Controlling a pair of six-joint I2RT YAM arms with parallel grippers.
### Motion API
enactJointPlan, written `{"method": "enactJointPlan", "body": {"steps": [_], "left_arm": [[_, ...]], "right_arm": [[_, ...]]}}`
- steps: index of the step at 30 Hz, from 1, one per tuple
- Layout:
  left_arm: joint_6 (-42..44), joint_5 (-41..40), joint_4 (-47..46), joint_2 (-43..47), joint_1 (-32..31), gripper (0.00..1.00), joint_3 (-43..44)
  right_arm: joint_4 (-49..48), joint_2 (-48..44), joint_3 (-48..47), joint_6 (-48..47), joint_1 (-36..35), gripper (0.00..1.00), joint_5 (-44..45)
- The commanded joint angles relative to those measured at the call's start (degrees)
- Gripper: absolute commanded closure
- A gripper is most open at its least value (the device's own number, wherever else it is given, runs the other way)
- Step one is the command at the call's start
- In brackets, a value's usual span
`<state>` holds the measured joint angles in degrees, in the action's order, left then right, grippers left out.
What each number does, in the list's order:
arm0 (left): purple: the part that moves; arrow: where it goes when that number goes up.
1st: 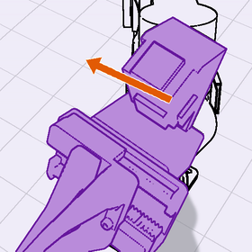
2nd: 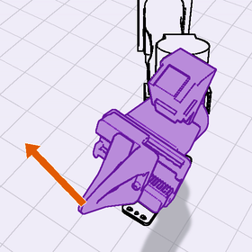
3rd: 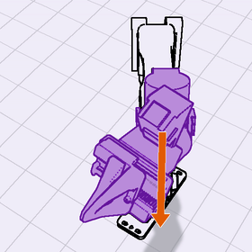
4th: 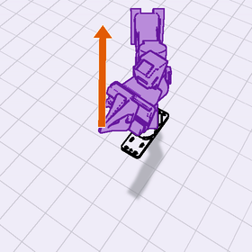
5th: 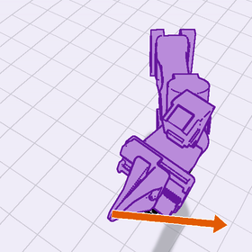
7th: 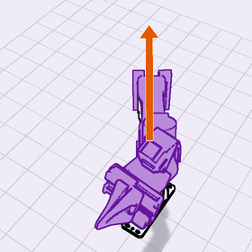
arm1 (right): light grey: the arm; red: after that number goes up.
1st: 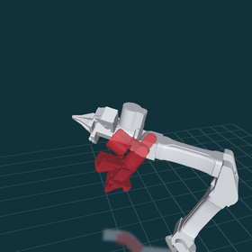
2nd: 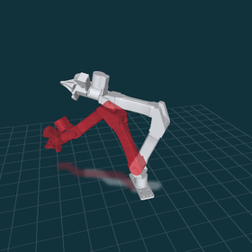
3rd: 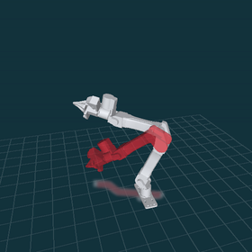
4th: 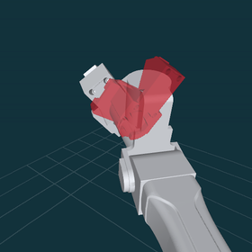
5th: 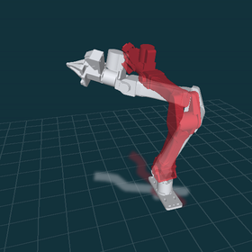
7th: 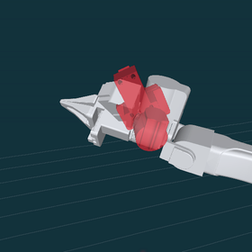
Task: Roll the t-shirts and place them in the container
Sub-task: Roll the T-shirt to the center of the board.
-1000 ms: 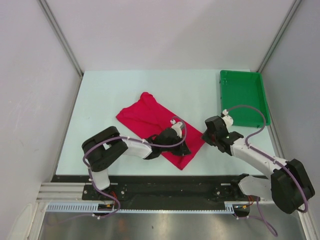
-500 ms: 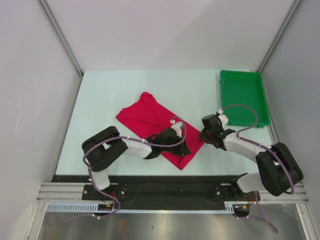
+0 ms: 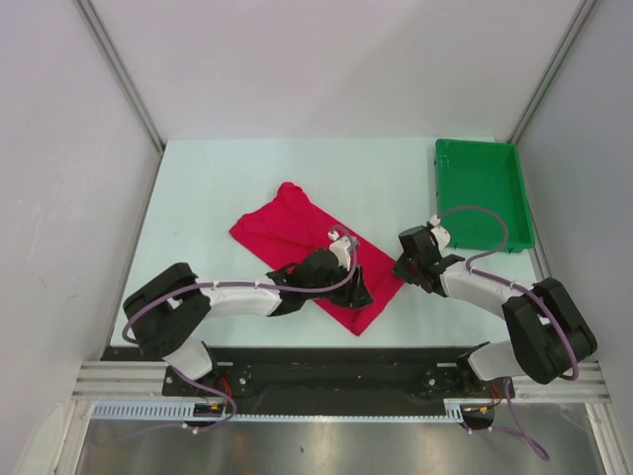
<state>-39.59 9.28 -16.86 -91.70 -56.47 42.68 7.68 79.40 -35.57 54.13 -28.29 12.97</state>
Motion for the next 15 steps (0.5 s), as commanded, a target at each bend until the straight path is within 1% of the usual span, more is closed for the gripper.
{"method": "enactJointPlan", "body": {"steps": [1,3,7,11,15], "left_arm": [[3.29,1.09,4.28,3.54,-0.92,0.44,-1.72],[4.52,0.30,5.26,3.72,-1.88,0.42,-1.81],[6.02,-0.58,8.07,2.67,-3.38,0.42,-0.05],[5.58,-0.66,10.35,1.27,-4.18,0.42,0.57],[4.62,0.91,9.57,1.09,-4.62,0.45,-0.05]], "right_arm": [[-1.09,0.94,-0.02,-0.60,0.34,0.80,0.21],[-1.35,1.11,0.06,-0.69,0.43,0.80,0.21],[-1.71,1.64,-0.02,-0.69,0.61,0.80,-0.14],[-2.14,1.99,-0.02,-0.60,0.96,0.80,-0.49],[-2.23,1.90,-0.02,-0.87,1.40,0.80,-0.67]]}}
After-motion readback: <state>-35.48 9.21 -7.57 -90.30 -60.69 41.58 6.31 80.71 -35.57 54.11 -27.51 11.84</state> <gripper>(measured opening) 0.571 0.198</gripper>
